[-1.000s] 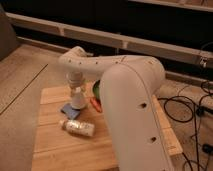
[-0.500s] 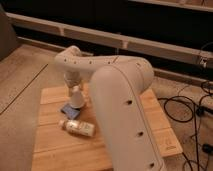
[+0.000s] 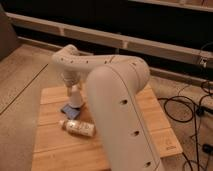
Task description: Place the ceramic cup over the eraser
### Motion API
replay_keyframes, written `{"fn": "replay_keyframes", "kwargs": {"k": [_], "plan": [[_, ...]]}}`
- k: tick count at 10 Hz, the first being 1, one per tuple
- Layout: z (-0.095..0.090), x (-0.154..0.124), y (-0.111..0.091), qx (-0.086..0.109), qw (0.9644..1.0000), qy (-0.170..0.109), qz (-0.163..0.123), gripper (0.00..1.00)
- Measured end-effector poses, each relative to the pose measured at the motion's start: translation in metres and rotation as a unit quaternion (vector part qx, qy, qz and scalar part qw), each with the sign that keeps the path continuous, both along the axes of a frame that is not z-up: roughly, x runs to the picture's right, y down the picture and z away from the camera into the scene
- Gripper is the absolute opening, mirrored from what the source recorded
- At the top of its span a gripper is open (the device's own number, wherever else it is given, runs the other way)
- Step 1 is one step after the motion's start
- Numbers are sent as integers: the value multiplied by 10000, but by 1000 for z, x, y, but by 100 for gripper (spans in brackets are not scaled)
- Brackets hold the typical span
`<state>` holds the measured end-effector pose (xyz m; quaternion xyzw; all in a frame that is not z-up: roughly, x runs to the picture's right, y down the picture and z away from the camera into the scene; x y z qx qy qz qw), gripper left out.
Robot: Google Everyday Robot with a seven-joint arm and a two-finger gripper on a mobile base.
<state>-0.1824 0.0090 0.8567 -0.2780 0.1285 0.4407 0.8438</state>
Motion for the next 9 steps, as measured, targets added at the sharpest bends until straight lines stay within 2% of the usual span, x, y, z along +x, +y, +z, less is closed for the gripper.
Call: {"fn": "replay_keyframes", "kwargs": {"k": [2, 3, 5, 9], "plan": [[-7, 0, 5, -34, 10000, 26, 31, 69], [-10, 0, 7, -34, 10000, 44, 37, 72], [-20, 5, 11, -36, 9999, 133, 34, 73], [-22, 8, 12, -31, 9998, 177, 39, 73]]}}
